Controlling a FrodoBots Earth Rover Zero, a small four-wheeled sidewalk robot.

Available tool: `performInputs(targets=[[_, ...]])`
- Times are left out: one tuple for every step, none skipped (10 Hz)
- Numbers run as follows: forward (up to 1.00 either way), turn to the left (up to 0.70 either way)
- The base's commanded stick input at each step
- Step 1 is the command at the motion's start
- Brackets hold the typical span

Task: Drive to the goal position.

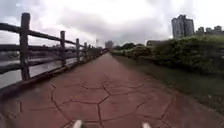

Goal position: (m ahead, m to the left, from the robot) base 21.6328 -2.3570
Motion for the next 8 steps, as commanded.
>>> performInputs(targets=[[0.85,0.10],[0.85,0.10],[0.85,0.10],[0.85,0.10],[0.85,0.10],[0.85,0.10],[0.85,0.10],[0.85,0.09]])
